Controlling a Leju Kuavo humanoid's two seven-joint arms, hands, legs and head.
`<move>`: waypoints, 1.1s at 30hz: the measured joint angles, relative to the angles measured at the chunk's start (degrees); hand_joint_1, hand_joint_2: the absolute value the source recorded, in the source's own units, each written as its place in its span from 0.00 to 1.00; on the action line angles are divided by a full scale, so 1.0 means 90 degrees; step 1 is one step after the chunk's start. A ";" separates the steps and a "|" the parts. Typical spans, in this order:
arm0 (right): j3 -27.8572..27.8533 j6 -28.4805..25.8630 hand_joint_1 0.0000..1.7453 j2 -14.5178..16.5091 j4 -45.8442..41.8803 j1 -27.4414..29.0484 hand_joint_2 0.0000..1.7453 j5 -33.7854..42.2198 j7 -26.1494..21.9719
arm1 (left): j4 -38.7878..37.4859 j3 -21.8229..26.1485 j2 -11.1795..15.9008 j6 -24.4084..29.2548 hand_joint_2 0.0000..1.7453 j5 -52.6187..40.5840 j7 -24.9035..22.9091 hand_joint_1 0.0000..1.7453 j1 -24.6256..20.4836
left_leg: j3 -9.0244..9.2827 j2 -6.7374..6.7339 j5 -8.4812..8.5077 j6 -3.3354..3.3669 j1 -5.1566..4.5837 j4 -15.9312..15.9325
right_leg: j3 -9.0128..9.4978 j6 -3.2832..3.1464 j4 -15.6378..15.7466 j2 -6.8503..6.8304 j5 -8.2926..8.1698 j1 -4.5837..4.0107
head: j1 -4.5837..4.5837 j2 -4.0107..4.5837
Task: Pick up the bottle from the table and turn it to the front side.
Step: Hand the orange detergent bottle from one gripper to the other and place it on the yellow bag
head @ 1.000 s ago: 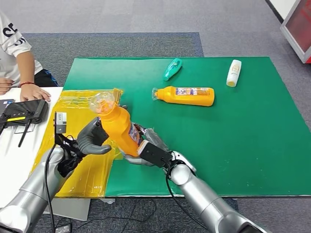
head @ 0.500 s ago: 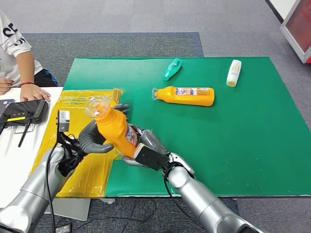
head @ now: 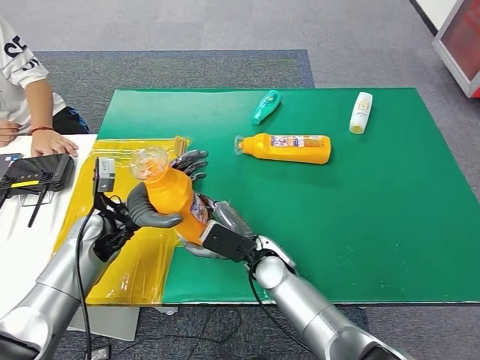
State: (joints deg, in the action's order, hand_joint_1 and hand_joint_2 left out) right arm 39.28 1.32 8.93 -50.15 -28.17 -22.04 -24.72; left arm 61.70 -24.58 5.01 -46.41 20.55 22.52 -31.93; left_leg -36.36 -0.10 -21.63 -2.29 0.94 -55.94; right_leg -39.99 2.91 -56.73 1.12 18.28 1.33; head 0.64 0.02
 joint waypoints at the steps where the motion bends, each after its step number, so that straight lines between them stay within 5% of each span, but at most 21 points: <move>1: 0.0024 -0.0045 1.00 0.0003 0.0030 -0.0016 1.00 -0.0057 0.0025 | 0.0000 -0.0010 0.0000 0.0001 1.00 0.0004 -0.0012 0.00 -0.0005 | 0.0000 0.0000 0.0000 0.0000 0.0000 0.0000 | 0.0000 0.0000 0.0000 0.0000 0.0000 0.0000 | 0.0000 0.0000; 6: 0.0126 -0.0221 1.00 0.0016 0.0185 -0.0089 1.00 -0.0240 0.0114 | 0.0000 -0.0083 0.0000 0.0027 1.00 0.0004 -0.0047 0.01 -0.0014 | -0.0001 0.0000 0.0000 0.0000 0.0000 0.0000 | 0.0000 0.0000 0.0000 0.0000 0.0000 0.0000 | 0.0001 -0.0001; 10: 0.0150 -0.0247 1.00 0.0020 0.0262 -0.0114 1.00 -0.0262 0.0136 | -0.0001 -0.0100 0.0008 0.0053 1.00 0.0004 -0.0061 0.99 -0.0014 | -0.0001 0.0000 0.0000 0.0000 0.0000 0.0000 | 0.0000 0.0000 0.0000 0.0000 0.0000 0.0000 | 0.0001 0.0000; 33: 0.0168 -0.0350 1.00 0.0020 0.0418 -0.0163 1.00 -0.0274 0.0161 | -0.0049 -0.0144 0.0077 0.0035 1.00 0.0021 -0.0003 1.00 0.0019 | -0.0002 0.0000 -0.0001 0.0000 0.0000 0.0000 | 0.0000 0.0000 0.0000 0.0000 0.0000 0.0000 | 0.0000 0.0000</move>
State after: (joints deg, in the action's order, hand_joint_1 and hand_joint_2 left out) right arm 40.79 -1.83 9.11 -46.38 -29.63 -24.51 -23.27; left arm 61.27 -25.88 5.69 -46.10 20.74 22.50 -31.76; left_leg -36.37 -0.11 -21.63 -2.29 0.94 -55.94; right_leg -40.00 2.92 -56.73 1.12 18.28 1.34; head 0.64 0.02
